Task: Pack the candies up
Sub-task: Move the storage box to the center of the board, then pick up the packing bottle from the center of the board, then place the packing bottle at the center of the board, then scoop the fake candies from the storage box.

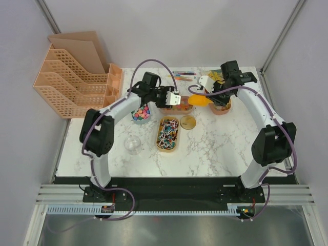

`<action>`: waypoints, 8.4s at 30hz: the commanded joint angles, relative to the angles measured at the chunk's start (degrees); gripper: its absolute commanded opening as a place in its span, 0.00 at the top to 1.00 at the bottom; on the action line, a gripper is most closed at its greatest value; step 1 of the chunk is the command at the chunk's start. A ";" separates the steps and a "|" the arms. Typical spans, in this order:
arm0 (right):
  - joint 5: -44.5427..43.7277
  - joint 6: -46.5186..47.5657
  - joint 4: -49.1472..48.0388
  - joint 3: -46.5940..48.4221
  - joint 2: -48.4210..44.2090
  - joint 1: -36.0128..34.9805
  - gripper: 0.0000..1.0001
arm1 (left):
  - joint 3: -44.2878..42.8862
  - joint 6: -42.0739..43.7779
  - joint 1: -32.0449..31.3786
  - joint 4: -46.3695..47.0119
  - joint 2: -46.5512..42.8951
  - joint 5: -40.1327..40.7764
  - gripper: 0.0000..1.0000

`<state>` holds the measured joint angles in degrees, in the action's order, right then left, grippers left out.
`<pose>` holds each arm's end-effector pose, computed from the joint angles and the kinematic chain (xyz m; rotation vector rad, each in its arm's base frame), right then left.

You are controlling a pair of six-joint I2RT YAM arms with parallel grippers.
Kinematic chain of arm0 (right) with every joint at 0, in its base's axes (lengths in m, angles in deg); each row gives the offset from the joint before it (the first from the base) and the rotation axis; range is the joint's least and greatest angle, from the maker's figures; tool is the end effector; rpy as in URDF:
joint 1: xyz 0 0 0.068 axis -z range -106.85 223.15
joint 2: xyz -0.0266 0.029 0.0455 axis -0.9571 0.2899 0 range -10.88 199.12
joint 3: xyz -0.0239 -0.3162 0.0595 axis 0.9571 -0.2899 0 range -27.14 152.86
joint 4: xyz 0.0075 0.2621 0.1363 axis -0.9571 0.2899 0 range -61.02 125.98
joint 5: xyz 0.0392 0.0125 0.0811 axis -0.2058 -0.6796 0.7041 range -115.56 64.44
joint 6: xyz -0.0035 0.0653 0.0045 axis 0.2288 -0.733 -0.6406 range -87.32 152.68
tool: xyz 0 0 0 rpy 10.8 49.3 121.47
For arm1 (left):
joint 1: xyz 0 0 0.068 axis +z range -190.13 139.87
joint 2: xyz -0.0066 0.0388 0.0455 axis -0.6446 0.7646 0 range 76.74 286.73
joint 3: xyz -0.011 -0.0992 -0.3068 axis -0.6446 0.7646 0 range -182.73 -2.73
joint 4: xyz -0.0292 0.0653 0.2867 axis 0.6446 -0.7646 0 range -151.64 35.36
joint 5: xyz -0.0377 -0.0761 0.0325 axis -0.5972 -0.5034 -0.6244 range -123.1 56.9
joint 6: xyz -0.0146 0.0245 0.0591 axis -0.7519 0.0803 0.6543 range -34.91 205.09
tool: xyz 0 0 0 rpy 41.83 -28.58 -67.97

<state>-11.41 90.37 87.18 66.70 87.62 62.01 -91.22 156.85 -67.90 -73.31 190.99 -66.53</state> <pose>0.3981 0.0913 0.3519 -1.5406 2.1102 0.0487 0.4400 -0.2638 0.2508 1.8502 1.2038 -0.2653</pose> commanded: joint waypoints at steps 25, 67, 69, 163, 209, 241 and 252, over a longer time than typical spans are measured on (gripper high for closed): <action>4.75 -3.55 -0.01 12.85 10.57 -0.38 1.00 | 23.35 -18.06 4.65 -45.75 -36.47 12.51 0.59; 2.90 -2.05 0.78 10.75 9.61 -0.73 1.00 | 28.11 -11.75 3.86 -37.83 -29.44 10.31 0.93; 2.46 -2.58 -0.09 10.75 9.43 -0.73 1.00 | 25.93 -7.54 3.95 -38.01 -30.93 11.80 0.96; -13.62 -4.00 25.39 30.80 17.52 -7.14 1.00 | -22.43 -27.61 -1.86 -9.62 4.48 19.81 0.98; -34.19 4.88 25.48 35.01 28.59 -16.28 1.00 | -14.96 -67.02 10.37 -8.13 12.39 5.74 0.98; -30.50 4.62 25.30 44.14 40.63 -19.54 1.00 | -11.62 -66.14 10.37 -9.36 12.92 4.16 0.98; -28.48 5.15 24.07 44.50 42.48 -19.80 1.00 | -12.32 -67.11 10.19 -9.45 13.01 3.55 0.98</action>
<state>-42.08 95.07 105.01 109.94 129.04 42.60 -102.72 91.33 -57.56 -83.24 203.76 -60.30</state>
